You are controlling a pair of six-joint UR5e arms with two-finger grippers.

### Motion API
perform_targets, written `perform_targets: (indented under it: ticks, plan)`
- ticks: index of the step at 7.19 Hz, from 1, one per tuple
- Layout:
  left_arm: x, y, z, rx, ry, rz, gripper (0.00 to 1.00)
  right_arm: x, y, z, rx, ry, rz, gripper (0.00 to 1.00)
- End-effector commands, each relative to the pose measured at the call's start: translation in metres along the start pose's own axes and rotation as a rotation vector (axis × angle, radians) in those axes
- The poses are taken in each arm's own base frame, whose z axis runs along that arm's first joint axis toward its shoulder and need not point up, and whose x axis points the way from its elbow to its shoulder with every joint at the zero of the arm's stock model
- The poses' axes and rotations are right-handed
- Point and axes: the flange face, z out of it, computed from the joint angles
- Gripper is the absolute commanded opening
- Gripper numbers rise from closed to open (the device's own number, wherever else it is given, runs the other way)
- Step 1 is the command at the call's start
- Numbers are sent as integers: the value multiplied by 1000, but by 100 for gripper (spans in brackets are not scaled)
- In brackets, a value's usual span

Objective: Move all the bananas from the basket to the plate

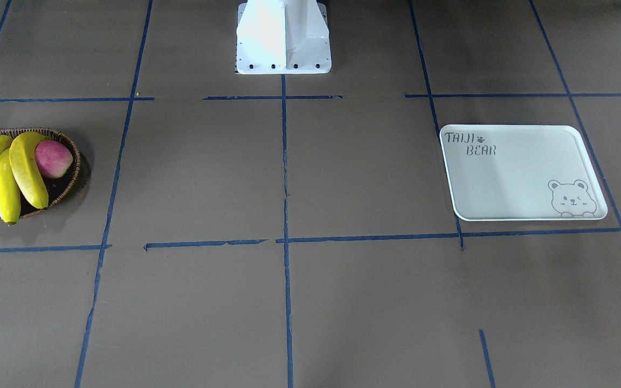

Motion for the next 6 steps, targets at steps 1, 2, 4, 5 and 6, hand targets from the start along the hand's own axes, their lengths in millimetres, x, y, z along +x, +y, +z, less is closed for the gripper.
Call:
perform_targets:
  ticks: [1,2,4,5,6]
  plan:
    - [3,-3,-1,3,23,-3,100,0,-1,-1,2,1,-2,100]
    - [3,-5,-1,2,21,-4,100,-2,-2,-2,6,-6,-5,100]
    - [5,-7,-3,8,23,6,100,-11,-6,-9,20,3,19,100]
    - [5,-6,-3,6,23,1,100,-24,-9,-12,33,-9,42,100]
    - [5,-6,-3,7,23,5,100,-49,-12,-29,64,-11,1,100]
